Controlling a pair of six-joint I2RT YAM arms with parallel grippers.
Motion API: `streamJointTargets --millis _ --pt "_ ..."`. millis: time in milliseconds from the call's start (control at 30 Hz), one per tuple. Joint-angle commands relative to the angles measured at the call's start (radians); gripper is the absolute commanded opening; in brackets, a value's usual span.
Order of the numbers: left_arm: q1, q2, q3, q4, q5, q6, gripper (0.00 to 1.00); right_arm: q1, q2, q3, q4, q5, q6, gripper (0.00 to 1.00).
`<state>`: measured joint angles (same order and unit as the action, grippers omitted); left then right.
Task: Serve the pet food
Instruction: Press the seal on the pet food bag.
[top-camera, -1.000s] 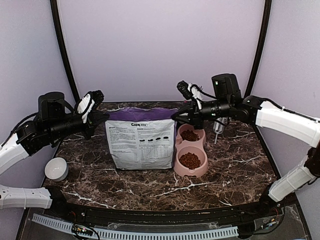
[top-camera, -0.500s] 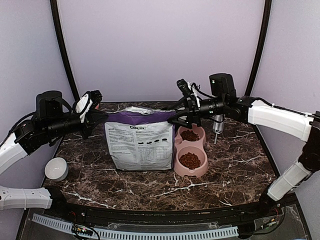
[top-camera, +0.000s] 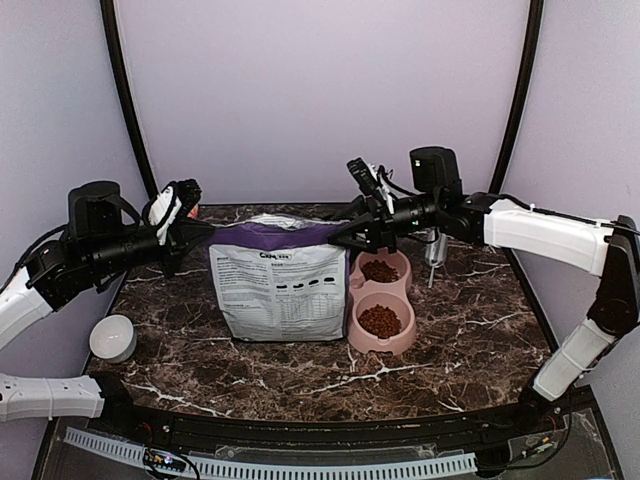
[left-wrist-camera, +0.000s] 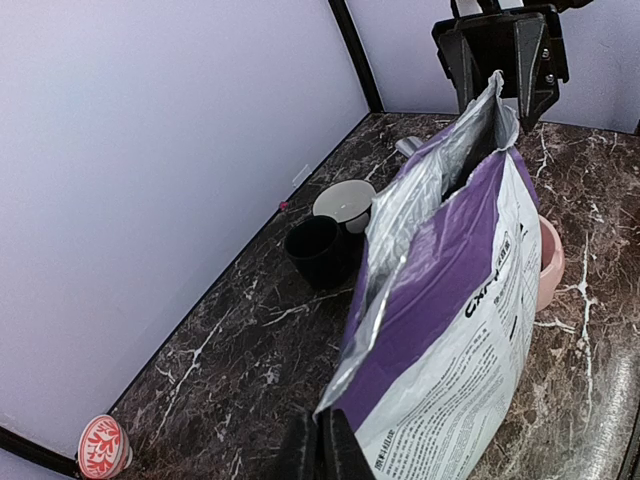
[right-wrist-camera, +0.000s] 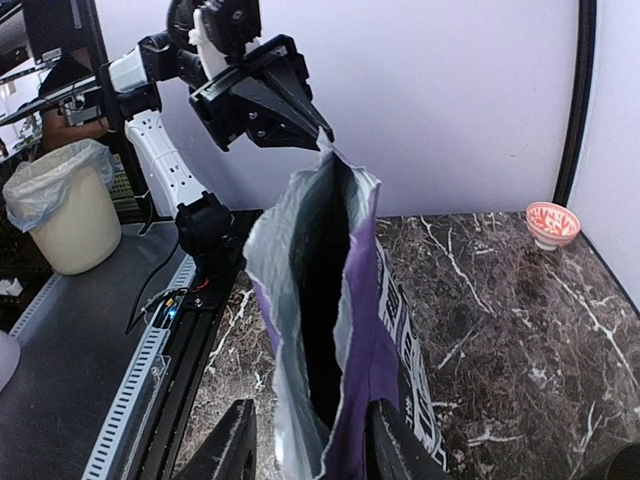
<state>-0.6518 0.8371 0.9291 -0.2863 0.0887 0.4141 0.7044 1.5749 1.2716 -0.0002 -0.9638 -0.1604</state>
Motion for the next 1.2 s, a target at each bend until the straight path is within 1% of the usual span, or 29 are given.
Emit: streamJointTargets --millis 0,133,200,267,333,400,467,567,767,967,1167 --pt "0.007 -0.033 0.011 0.038 -0.017 -0.006 0.04 0.008 0.011 0.039 0.055 -0.041 0.010 0.26" --pt "0.007 -0.037 0.009 0.038 -0.018 -0.006 0.03 0.009 0.011 0.040 0.047 -0.027 0.002 0.00" --pt "0.007 -0.041 0.013 0.034 -0.016 -0.003 0.03 0.010 0.011 0.044 0.023 -0.020 -0.015 0.00" --pt "0.007 -0.043 0.024 0.021 0.006 0.001 0.07 0.010 0.011 0.050 0.002 -0.010 -0.026 0.00" --pt "0.007 -0.042 0.045 0.000 0.065 0.012 0.17 0.010 0.011 0.050 -0.001 -0.004 -0.031 0.00" --pt "0.007 -0.031 0.087 -0.027 0.135 0.026 0.31 0.013 0.011 0.046 0.004 -0.003 -0.025 0.00" --pt "0.007 -0.005 0.128 -0.055 0.192 0.032 0.39 0.017 0.011 0.041 0.009 0.003 -0.022 0.00" --pt "0.007 0.040 0.179 -0.082 0.256 0.045 0.47 0.022 0.008 0.014 0.035 0.025 -0.014 0.00" --pt "0.007 0.204 0.327 -0.155 0.362 0.065 0.52 0.023 -0.002 -0.015 0.075 0.059 -0.004 0.00" --pt "0.003 0.377 0.476 -0.211 0.443 0.076 0.54 0.023 -0.006 -0.018 0.084 0.079 -0.013 0.00" --pt "-0.042 0.545 0.623 -0.277 0.431 0.072 0.55 0.023 -0.014 -0.031 0.103 0.087 -0.026 0.00"
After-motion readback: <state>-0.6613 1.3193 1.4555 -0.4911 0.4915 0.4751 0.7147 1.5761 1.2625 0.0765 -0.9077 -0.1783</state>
